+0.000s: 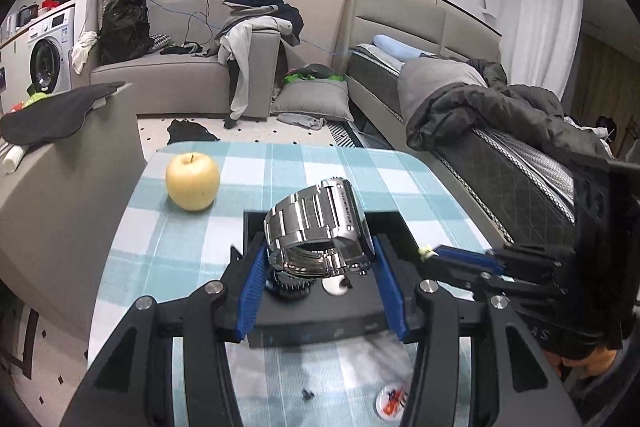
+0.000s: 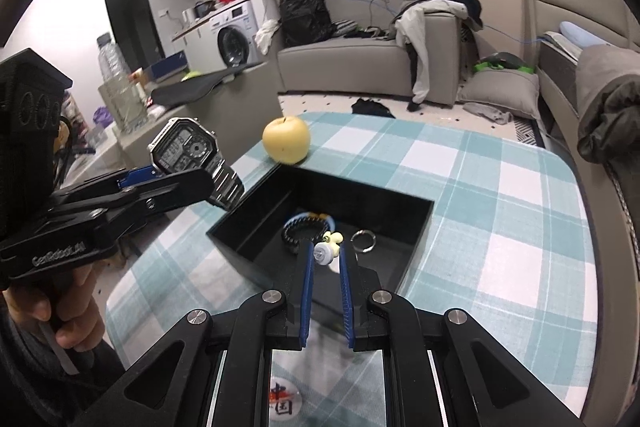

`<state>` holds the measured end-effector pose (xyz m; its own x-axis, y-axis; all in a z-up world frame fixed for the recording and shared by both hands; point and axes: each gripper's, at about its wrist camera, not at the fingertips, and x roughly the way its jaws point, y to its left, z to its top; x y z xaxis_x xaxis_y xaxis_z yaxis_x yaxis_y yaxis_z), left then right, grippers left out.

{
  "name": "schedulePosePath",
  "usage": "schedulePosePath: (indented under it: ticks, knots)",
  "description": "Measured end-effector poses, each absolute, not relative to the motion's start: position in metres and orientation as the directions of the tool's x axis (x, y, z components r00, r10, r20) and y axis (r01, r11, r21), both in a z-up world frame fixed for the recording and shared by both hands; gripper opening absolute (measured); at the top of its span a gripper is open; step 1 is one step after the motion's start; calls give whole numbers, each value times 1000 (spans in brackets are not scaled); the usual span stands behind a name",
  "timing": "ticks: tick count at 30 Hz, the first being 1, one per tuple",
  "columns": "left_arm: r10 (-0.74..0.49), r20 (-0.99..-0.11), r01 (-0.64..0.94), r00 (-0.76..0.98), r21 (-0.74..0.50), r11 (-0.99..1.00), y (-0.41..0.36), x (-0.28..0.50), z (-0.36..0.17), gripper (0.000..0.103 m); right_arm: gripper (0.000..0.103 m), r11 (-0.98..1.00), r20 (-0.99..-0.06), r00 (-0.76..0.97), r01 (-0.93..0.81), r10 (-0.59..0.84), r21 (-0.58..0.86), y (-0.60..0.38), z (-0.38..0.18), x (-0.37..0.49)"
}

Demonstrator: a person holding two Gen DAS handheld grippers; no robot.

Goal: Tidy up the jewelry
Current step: 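Lower the watch into the black box with the left gripper while the right gripper lowers the trinket in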

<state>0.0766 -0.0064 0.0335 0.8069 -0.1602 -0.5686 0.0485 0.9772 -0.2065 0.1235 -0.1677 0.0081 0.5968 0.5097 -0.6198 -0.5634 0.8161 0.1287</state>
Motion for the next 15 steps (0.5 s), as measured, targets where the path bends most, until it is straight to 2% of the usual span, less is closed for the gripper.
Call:
schedulePosePath:
  ticks: [15]
  knots:
    - [-145,-576,33,804,-201,979,-5,78,33,45,12,832,-635,601,-541,484,123,-176,3,127]
